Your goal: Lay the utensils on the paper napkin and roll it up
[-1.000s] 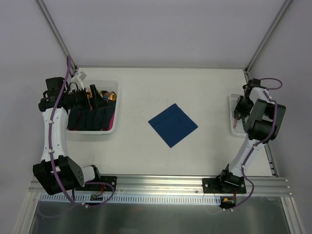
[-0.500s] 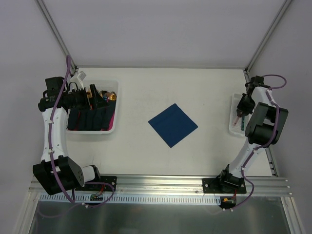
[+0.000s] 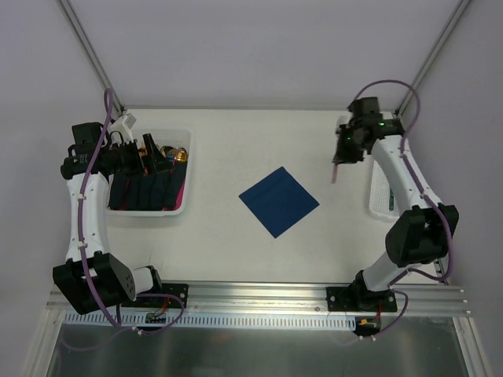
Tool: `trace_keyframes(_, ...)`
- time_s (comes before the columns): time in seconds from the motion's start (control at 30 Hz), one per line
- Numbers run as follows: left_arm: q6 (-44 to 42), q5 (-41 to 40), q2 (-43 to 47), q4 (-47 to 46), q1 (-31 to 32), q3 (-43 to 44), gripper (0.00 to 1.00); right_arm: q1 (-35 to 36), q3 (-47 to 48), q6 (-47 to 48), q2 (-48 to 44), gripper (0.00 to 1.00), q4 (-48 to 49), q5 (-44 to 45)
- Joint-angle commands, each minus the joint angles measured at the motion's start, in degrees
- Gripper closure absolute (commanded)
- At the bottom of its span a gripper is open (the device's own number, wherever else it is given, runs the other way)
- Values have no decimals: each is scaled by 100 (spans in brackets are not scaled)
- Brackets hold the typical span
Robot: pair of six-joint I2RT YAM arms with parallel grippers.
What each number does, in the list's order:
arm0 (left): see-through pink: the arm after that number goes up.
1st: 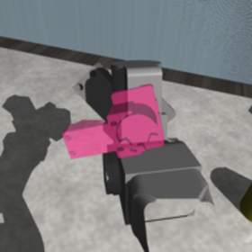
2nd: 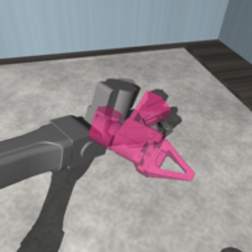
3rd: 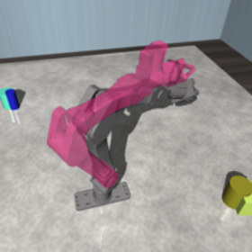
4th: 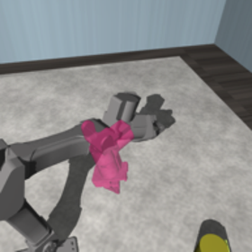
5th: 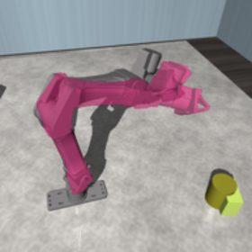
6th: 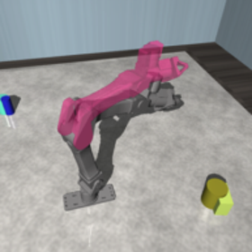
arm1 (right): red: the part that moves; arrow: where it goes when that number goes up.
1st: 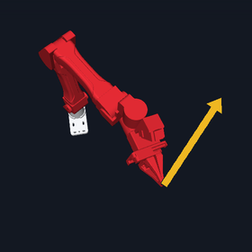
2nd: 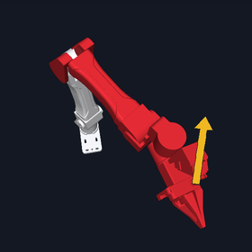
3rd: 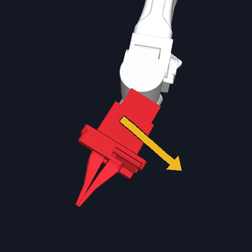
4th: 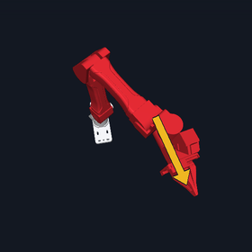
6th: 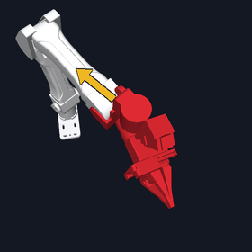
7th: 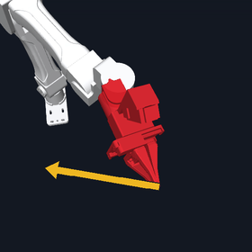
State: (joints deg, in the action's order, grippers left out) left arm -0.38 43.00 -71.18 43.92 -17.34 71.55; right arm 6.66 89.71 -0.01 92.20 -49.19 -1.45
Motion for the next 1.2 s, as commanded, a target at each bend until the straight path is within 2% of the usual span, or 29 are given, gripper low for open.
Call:
trace_keyframes(0.0, 319, -318, 209, -33, -41, 140, 1, 993, -270, -815, 271, 100, -57, -119)
trace_keyframes(0.13, 337, -503, 341, -42, -41, 35, 1, 2126, 19, -1518, 1043, 100, 190, 223)
trace_keyframes(0.3, 267, -732, 534, -33, -41, -114, 1, 2726, 767, -1695, 2187, 100, 146, 576)
trace_keyframes(0.7, 416, -715, 491, -33, -41, -203, 1, 2850, 591, -2091, 2495, 100, 287, 822)
trace_keyframes(1.17, 372, -793, 570, -24, -41, -194, 1, 2718, 284, -2170, 2680, 100, 595, 603)
